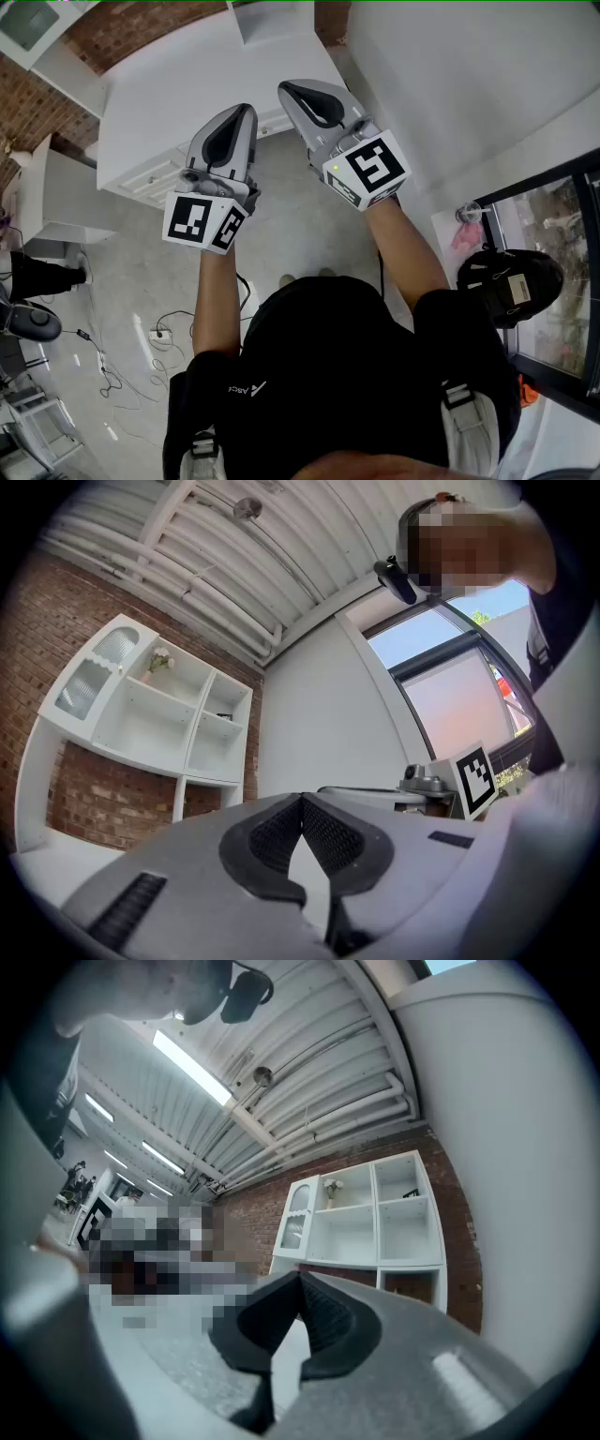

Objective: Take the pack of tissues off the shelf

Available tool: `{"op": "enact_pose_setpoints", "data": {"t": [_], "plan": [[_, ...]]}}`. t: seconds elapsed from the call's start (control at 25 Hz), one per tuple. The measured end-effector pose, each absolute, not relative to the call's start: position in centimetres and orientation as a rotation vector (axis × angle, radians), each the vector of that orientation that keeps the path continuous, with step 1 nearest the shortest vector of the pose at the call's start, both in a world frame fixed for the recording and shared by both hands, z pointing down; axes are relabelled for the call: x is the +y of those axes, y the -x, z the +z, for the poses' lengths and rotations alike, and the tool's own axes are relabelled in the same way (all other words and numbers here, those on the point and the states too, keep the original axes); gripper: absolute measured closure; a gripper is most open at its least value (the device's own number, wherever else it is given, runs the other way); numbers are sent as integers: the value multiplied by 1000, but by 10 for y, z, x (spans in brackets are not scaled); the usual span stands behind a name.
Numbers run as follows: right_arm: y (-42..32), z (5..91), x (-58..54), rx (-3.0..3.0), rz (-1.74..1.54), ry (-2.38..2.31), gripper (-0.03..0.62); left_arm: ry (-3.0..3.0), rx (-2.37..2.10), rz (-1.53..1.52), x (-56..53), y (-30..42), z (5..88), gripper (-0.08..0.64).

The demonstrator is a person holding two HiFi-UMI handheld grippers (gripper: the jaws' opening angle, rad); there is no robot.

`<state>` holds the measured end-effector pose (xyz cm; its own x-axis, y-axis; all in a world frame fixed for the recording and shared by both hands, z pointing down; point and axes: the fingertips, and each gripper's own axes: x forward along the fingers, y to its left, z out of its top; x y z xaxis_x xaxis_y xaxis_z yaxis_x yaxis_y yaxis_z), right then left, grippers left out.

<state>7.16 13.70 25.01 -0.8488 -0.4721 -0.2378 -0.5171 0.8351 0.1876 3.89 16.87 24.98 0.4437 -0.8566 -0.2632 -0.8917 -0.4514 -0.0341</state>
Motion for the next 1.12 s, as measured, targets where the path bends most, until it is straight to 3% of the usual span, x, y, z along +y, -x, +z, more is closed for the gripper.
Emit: {"op": "enact_pose_setpoints", "data": {"t": [0.76, 0.96, 1.12], "plan": [[-116, 242, 128, 2787, 356, 687, 588, 2453, 1631, 283, 152, -74, 248, 561], [-122, 245, 107, 2790, 347, 723, 490, 2447, 1644, 274, 134, -77, 250, 561], [-116, 247, 83, 2781, 342, 771, 455, 2450, 1633, 278, 115, -69, 251, 561]]}}
